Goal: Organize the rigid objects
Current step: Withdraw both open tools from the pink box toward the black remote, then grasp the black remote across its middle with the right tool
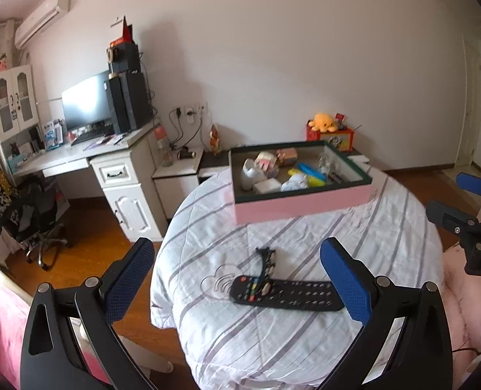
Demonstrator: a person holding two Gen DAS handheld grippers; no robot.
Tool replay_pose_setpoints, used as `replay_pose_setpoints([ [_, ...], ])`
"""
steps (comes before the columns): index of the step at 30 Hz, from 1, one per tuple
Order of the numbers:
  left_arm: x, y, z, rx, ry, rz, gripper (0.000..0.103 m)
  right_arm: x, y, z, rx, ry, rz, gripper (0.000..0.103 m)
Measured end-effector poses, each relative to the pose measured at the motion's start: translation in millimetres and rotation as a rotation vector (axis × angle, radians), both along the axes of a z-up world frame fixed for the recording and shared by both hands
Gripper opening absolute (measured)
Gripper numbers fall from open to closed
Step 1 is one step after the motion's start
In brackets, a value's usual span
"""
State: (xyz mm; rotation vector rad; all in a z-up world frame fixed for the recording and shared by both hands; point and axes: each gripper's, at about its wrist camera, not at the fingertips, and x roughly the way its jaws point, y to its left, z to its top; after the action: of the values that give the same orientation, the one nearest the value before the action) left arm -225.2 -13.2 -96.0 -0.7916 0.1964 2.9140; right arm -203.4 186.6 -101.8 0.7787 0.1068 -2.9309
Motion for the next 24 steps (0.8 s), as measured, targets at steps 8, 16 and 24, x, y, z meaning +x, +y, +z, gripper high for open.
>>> replay_pose_setpoints([
  [8,-11.3,-24.7,-24.6,0.013,-0.078,0.044,0.103,-20.8,-21.8,-32.2,0.009,-0.106,0.094,0.103],
  [16,-18.7,-44.8,-38.5,0.018,-0.118,0.09,0.103,-57.3,-86.3,-89.7,0.137,-0.246,0.315,0.103],
  [24,-25.6,-48.0,-53.1,0.007,-0.156,0.084,0.103,-80.9,-105.7,-119.0,0.138,-0.346,0.407,0.101],
])
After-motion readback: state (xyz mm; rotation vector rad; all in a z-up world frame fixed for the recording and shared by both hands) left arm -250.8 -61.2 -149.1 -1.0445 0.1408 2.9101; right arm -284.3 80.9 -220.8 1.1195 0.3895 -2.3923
